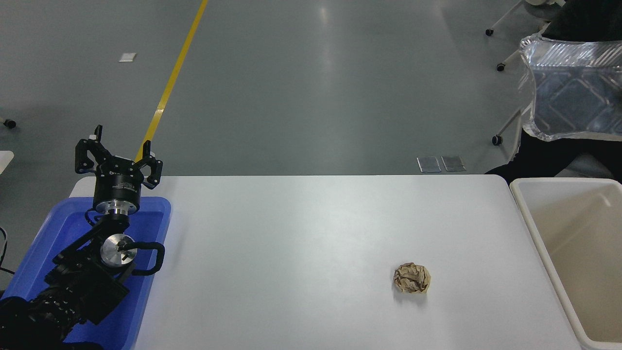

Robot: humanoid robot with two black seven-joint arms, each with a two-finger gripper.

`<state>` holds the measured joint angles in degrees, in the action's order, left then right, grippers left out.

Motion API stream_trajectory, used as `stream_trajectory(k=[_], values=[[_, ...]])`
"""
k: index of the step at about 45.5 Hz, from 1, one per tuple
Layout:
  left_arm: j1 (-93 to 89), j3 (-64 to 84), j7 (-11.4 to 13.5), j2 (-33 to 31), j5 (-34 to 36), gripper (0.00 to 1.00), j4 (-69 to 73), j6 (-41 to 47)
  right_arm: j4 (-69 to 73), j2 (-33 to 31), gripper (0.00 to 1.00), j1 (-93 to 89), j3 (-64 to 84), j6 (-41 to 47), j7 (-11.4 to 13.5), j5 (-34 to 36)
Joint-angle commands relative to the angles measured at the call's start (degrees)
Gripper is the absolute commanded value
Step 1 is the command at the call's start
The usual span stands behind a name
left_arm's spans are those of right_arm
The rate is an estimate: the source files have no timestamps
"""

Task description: Pick up foil plate and place in dustbin

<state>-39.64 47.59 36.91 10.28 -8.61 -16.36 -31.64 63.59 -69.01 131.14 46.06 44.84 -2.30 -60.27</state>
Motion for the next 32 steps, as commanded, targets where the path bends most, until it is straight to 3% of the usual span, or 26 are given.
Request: stream_trajectory(k=[1, 11, 16, 21, 26, 32], values=[[0.00, 0.05, 0.01, 0.00, -0.01, 0.99, 0.01, 0.00, -11.82, -2.18, 0.00, -11.59, -0.53, 0.16, 0.02, 3.83], [0.00, -0.04, 0.01, 0.00, -0.01, 0.99, 0.01, 0.00, -22.27, 3.00, 0.00, -35.49, -0.79, -21.35, -0.07, 27.11], [0.00, -0.04, 0.01, 0.00, -0.01, 0.99, 0.01, 0.00, -28.34, 8.88, 0.00, -49.90, -3.69, -31.90, 0.02, 43.71], [0.00, -0.04, 0.01, 0.00, -0.01, 0.99, 0.01, 0.00, -39.14, 15.47, 0.00, -63.88, -9.92, -36.48, 0.11, 56.03], [0.00, -0.04, 0.01, 0.00, -0.01, 0.99, 0.01, 0.00, -53.89, 24.43, 0.00, -77.50, -18.70, -37.54, 0.63, 62.29], [0.00, -0.04, 0.01, 0.00, -0.01, 0.99, 0.01, 0.00, -71.14, 37.70, 0.00, -87.80, -32.59, -38.25, 2.66, 62.91]])
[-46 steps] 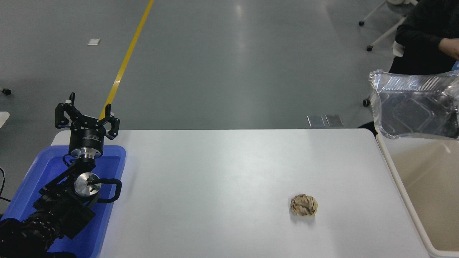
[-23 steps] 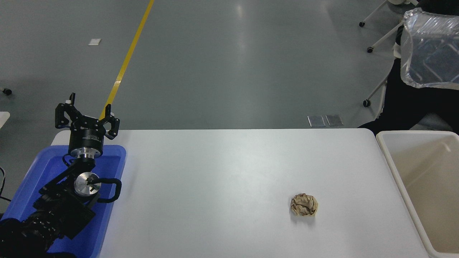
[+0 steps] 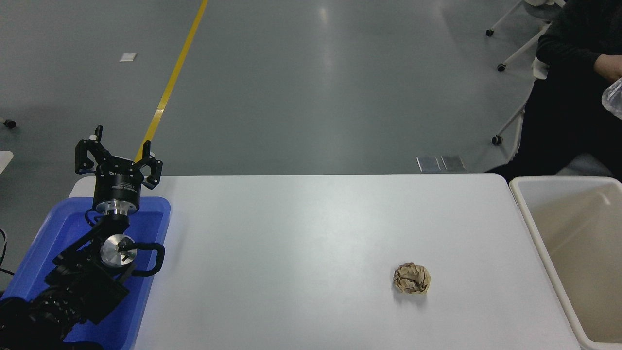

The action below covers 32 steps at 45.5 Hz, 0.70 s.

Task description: Pick up foil plate and place in dustbin

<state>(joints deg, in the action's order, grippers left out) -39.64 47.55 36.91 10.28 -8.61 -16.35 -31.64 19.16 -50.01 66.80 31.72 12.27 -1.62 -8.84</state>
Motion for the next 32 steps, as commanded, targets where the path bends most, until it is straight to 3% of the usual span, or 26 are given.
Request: stream_trajectory(k=[1, 10, 32], values=[[0.00, 0.00, 0.00, 0.00, -0.01, 0.99, 0.01, 0.00, -27.85, 20.37, 0.00, -24.08, -19.93, -6.12, 2.06, 11.48], [0.00, 0.00, 0.00, 0.00, -0.01, 0.99, 0.01, 0.09, -28.57, 27.24, 0.00, -28.12, -30.57, -16.57, 2.33, 11.74], [0.00, 0.00, 0.00, 0.00, -0.10, 0.99, 0.01, 0.09, -25.31, 38.05, 0.00, -33.57, -43.24, -28.62, 2.24, 12.09]])
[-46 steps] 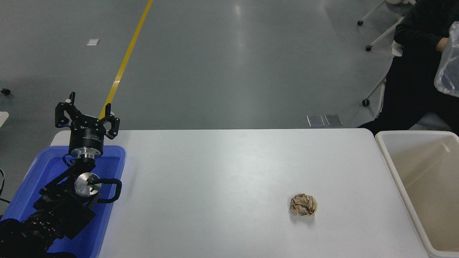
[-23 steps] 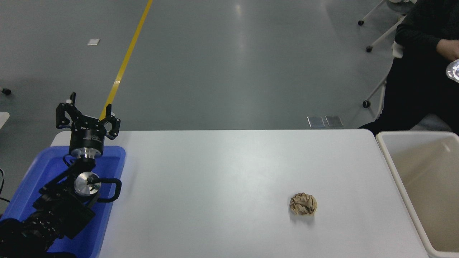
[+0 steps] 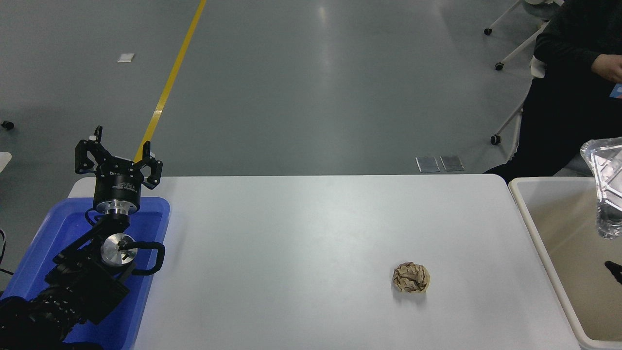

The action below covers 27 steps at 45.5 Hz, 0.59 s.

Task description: Pick up foil plate and place in dustbin

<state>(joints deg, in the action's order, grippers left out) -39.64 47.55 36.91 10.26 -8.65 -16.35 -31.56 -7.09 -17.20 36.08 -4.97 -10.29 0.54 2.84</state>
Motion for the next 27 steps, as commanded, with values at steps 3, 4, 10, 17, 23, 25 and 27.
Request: stream_trajectory(k=[3, 4, 10, 17, 23, 25, 27], values=[[0.00, 0.00, 0.00, -0.06, 0.03, 0.99, 0.00, 0.01, 1.20, 5.42, 0.00, -3.04, -6.63, -6.58, 0.08, 0.49], [0.00, 0.00, 0.00, 0.02, -0.05, 0.99, 0.00, 0.01, 1.20, 5.51, 0.00, -3.12, -6.80, -6.76, 0.08, 0.49], [0.00, 0.00, 0.00, 0.02, 0.03, 0.99, 0.00, 0.01, 1.20, 5.51, 0.00, -3.48, -7.24, -7.11, 0.08, 0.49], [0.00, 0.00, 0.00, 0.02, -0.05, 0.99, 0.00, 0.01, 1.11, 5.42, 0.00, -3.74, -7.24, -7.20, -0.01, 0.58], [0.00, 0.00, 0.00, -0.07, -0.05, 0.99, 0.00, 0.01, 1.11, 4.81, 0.29, -3.91, -8.73, -7.20, -0.01, 1.20], [0.00, 0.00, 0.00, 0.02, -0.05, 0.99, 0.00, 0.01, 1.11, 4.54, 0.46, -3.92, -9.09, -7.11, -0.01, 1.20], [0.00, 0.00, 0.00, -0.06, 0.03, 0.99, 0.00, 0.01, 1.11, 4.46, 0.59, -3.92, -9.09, -7.11, -0.10, 1.20]])
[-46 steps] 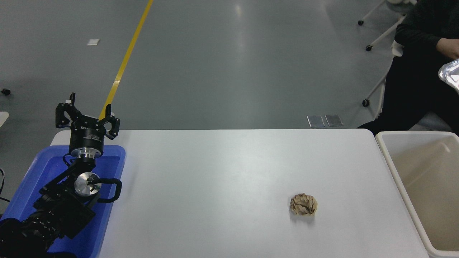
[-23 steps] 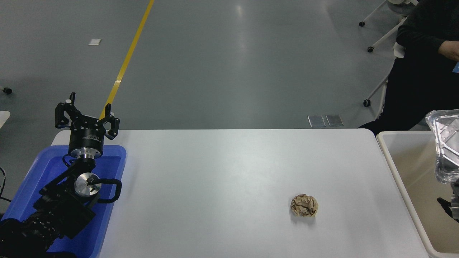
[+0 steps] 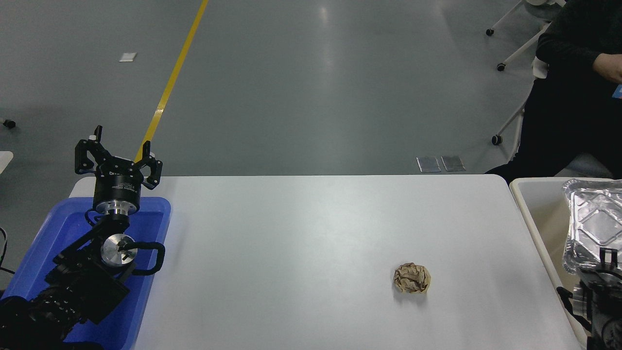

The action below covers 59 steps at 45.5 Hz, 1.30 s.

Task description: Pick up foil plate and place in dustbin

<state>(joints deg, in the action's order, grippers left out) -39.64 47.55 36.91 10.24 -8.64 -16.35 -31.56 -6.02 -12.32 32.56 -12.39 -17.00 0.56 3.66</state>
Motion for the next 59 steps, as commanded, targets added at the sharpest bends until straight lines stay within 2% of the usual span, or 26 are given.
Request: stream_trajectory(k=[1, 3, 23, 31, 38, 42, 46, 51, 59], values=[[0.00, 0.00, 0.00, 0.05, -0.06, 0.99, 0.00, 0.01, 0.04, -0.51, 0.70, -0.40, -1.67, -0.41, -0.12, 0.39], [0.00, 0.00, 0.00, 0.05, -0.06, 0.99, 0.00, 0.01, 0.04, -0.86, 1.00, -0.40, -1.67, -0.06, -0.03, 0.39], [0.00, 0.00, 0.00, 0.05, 0.03, 0.99, 0.00, -0.08, 1.36, -5.34, 1.00, 3.47, 0.17, 2.58, -0.03, -0.93], [0.00, 0.00, 0.00, 0.05, 0.03, 0.99, 0.00, -0.08, 1.36, -6.75, 1.00, 8.39, 10.17, 7.32, 0.15, -1.02], [0.00, 0.00, 0.00, 0.05, 0.03, 0.99, 0.00, -0.08, 6.45, -14.83, 1.00, 12.08, 21.35, 12.07, -0.03, -0.93], [0.00, 0.00, 0.00, -0.04, 0.03, 0.99, 0.00, -0.08, 11.99, -16.86, 1.00, 17.08, 23.37, 14.62, 0.06, -1.46], [0.00, 0.00, 0.00, 0.05, 0.03, 0.99, 0.00, -0.08, 12.35, -17.38, 1.00, 21.04, 26.53, 17.17, -0.03, -6.37], [0.00, 0.00, 0.00, 0.05, 0.03, 0.99, 0.00, -0.08, 15.76, -21.60, 1.00, 25.87, 29.79, 20.86, -0.47, -12.09], [0.00, 0.00, 0.00, 0.05, 0.03, 0.99, 0.00, -0.08, 39.30, -34.42, 1.00, 37.03, 34.35, 22.71, -0.38, -21.57]])
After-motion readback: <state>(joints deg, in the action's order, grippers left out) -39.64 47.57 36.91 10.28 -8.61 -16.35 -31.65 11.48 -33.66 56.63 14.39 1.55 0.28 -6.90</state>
